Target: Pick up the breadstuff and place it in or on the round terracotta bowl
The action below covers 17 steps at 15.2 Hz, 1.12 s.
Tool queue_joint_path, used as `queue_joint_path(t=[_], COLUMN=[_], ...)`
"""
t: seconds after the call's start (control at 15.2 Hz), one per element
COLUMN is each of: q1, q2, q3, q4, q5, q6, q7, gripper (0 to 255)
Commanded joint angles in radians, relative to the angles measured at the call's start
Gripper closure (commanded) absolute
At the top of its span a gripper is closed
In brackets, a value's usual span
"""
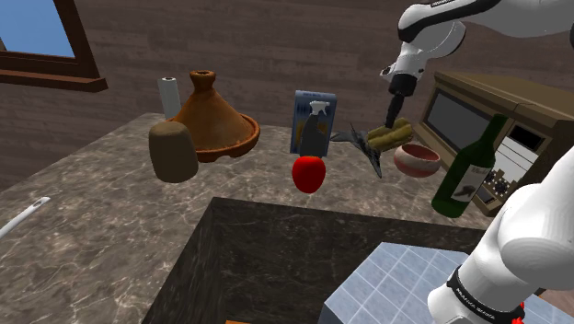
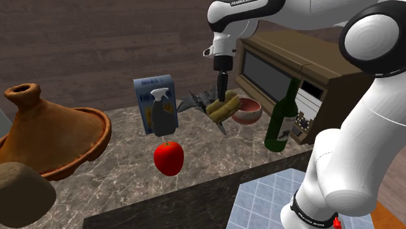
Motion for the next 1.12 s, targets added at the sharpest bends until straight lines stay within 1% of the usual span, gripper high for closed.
queue_joint_path(t=[0.0, 0.33, 0.59, 0.86, 1.06], q1=[-0.011, -0.073, -0.139, -0.232, -0.321], q2=[0.010, 0.101, 0.203, 0.329, 0.431], q3=[-0.015, -0.093, -0.149, -0.190, -0.204], q4=[0.025, 0.134, 0.246, 0.383, 0.503], q5=[-0.006, -0.015, -0.004, 0.026, 0.057], q6=[-0.024, -0.101, -0.167, -0.240, -0.299], q7=[-0.022, -0.160, -0.283, -0.411, -0.499], gripper=[255, 255, 255, 255, 255])
